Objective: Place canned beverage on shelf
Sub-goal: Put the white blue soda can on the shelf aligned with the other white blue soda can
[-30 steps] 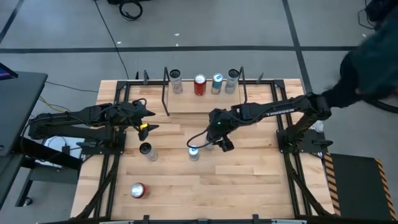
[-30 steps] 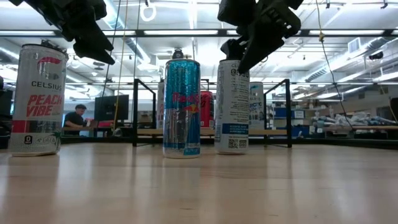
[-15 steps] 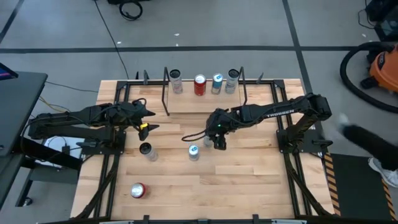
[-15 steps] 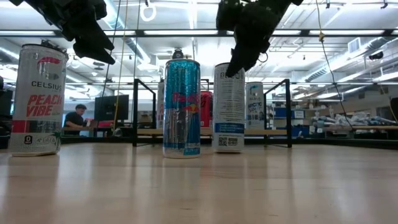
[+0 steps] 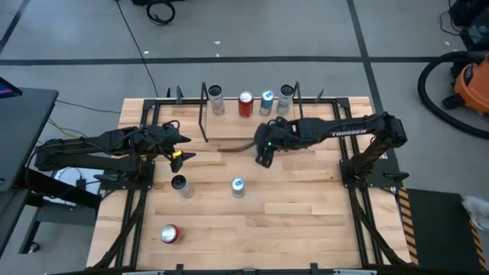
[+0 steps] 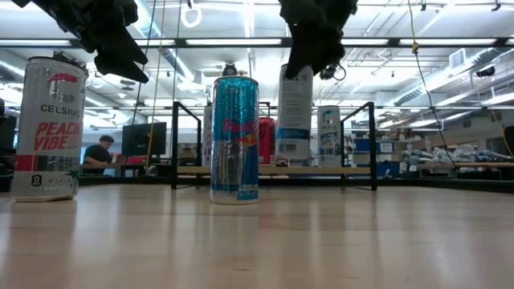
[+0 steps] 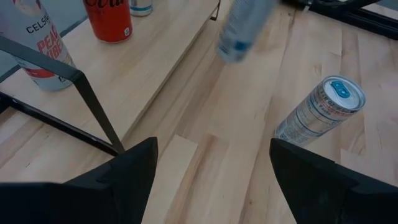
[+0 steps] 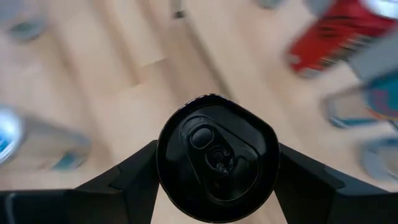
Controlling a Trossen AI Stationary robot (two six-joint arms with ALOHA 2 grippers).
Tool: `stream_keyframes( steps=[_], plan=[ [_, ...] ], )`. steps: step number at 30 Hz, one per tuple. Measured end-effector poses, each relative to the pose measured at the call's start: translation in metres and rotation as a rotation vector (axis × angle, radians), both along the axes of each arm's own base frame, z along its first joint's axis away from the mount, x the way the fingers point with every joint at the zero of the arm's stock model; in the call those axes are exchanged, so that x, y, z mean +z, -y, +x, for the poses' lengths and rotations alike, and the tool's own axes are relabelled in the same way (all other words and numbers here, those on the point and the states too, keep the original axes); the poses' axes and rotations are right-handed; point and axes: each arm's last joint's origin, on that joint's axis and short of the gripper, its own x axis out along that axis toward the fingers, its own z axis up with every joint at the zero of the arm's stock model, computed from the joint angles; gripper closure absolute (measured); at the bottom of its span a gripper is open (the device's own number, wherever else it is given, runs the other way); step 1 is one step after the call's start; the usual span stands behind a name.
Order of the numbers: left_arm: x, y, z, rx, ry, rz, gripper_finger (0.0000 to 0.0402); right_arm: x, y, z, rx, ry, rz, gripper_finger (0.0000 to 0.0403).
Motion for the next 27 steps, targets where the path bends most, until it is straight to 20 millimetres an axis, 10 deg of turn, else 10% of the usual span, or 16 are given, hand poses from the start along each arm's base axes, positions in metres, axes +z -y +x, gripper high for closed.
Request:
stream_keyframes(
  steps=[27],
  plan=[
    [0.003, 0.000, 0.002, -0.046, 0.018, 0.072, 0.0090, 0.012, 0.060, -0.030, -0.792, 0.084, 0.057, 0.0134]
  ],
)
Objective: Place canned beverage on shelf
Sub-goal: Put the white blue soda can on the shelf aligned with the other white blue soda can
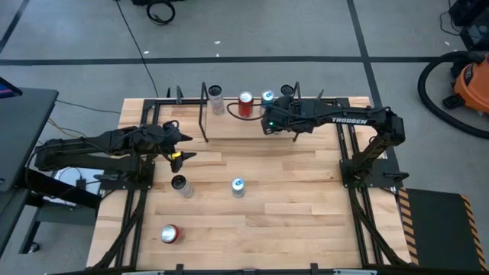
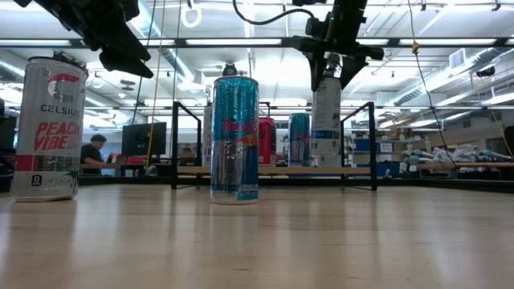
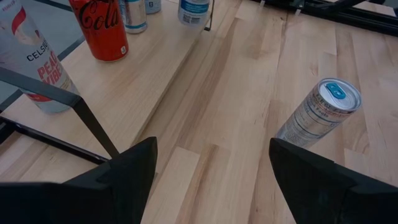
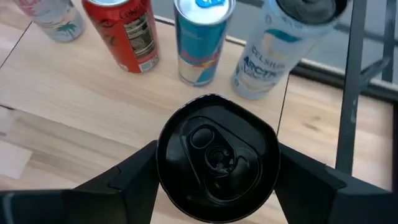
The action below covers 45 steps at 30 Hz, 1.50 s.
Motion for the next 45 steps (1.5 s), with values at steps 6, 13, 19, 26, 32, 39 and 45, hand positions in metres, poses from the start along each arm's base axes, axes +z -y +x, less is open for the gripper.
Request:
stream_keyframes(
  steps=[6, 13, 19, 26, 32, 39, 45],
  plan=[
    [-0.001, 0.000, 0.000, 0.000, -0.009, -0.001, 0.0090, -0.002, 0.002, -0.004, -0.038, -0.011, 0.021, 0.0132],
    [-0.001, 0.000, -0.001, 0.000, -0.013, -0.002, 0.0090, -0.011, 0.011, -0.008, -0.058, -0.052, 0.036, 0.0132],
    [-0.001, 0.000, -0.001, 0.000, -0.014, -0.003, 0.0090, -0.011, 0.020, -0.008, -0.050, -0.043, 0.055, 0.0122],
    [-0.001, 0.000, -0.001, 0.011, -0.009, -0.020, 0.0090, -0.011, 0.033, -0.010, -0.060, -0.023, 0.069, 0.0100],
    [-0.002, 0.000, -0.001, 0.017, -0.019, -0.030, 0.0090, -0.011, 0.044, -0.013, -0.063, -0.020, 0.104, 0.0098],
    [-0.002, 0.000, -0.002, 0.018, -0.023, -0.032, 0.0090, -0.011, 0.048, -0.013, -0.052, -0.019, 0.097, 0.0095],
    [-0.002, 0.000, -0.002, 0.018, -0.023, -0.032, 0.0090, -0.010, 0.052, -0.014, -0.062, -0.005, 0.100, 0.0095]
  ],
)
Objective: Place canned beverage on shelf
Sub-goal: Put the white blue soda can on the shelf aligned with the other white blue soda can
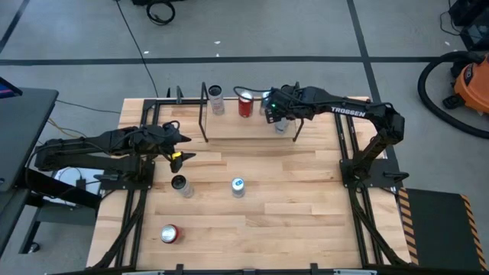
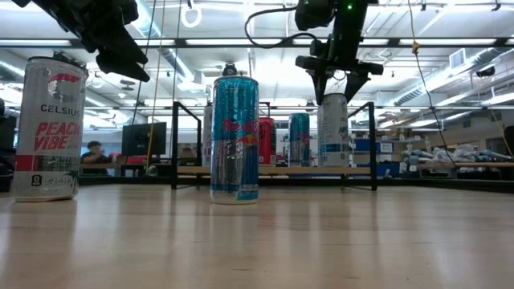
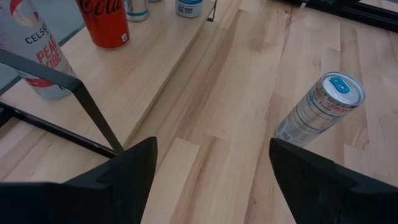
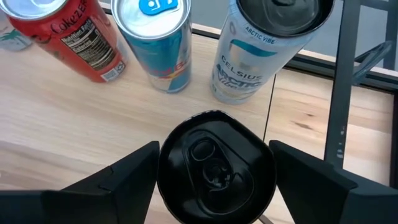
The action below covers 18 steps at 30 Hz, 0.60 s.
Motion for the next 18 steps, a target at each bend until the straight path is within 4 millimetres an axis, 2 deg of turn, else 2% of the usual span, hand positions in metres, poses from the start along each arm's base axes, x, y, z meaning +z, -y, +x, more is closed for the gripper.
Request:
stream_keyframes(
  steps=[8, 14, 18],
  plan=[
    [0.000, 0.000, 0.000, 0.000, 0.000, -0.001, 0.0090, 0.004, 0.005, -0.005, 0.012, 0.017, 0.022, 0.0094],
    [0.000, 0.000, 0.000, 0.001, 0.001, -0.001, 0.0090, 0.021, 0.005, -0.017, 0.029, 0.072, 0.000, 0.0095],
    [0.000, 0.000, 0.000, 0.001, 0.000, -0.001, 0.0090, 0.034, 0.000, -0.027, 0.114, 0.093, 0.003, 0.0095]
  ],
)
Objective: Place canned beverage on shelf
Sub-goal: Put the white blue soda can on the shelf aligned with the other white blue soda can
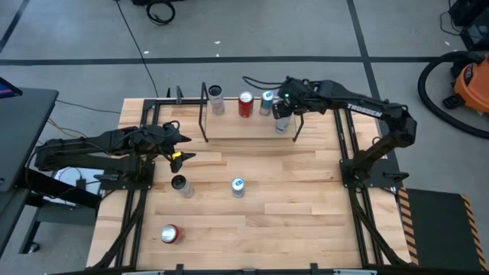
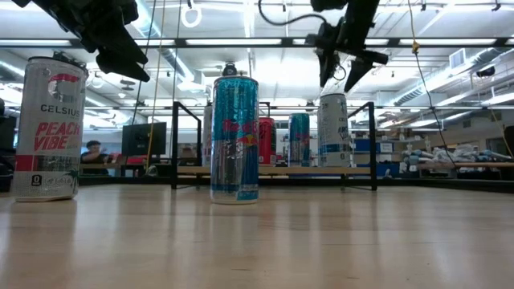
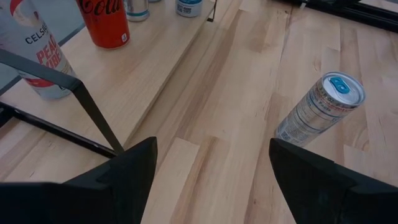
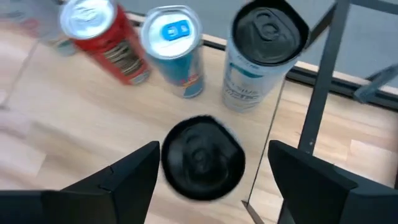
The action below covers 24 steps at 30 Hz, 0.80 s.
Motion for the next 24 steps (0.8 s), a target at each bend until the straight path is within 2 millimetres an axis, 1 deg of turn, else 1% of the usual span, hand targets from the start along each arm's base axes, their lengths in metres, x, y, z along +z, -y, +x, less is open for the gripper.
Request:
stream_keyframes(
  steps=[4, 8, 11, 18, 24],
  plan=[
    [0.000, 0.000, 0.000, 0.000, 0.000, 0.000, 0.0090, 0.011, -0.004, -0.009, 0.036, 0.022, -0.021, 0.0095],
    [0.000, 0.000, 0.000, 0.012, 0.006, -0.017, 0.0090, 0.015, -0.009, -0.012, 0.060, 0.019, -0.034, 0.0095],
    [0.000, 0.000, 0.000, 0.012, 0.006, -0.017, 0.0090, 0.011, -0.012, -0.007, 0.075, 0.002, -0.026, 0.0097],
    [0.000, 0.000, 0.000, 0.015, 0.007, -0.021, 0.0090, -0.009, -0.013, 0.007, 0.124, -0.097, 0.021, 0.0113],
    [0.000, 0.000, 0.000, 0.020, 0.010, -0.029, 0.0090, -0.007, -0.013, 0.006, 0.119, -0.106, -0.003, 0.0144]
  ],
)
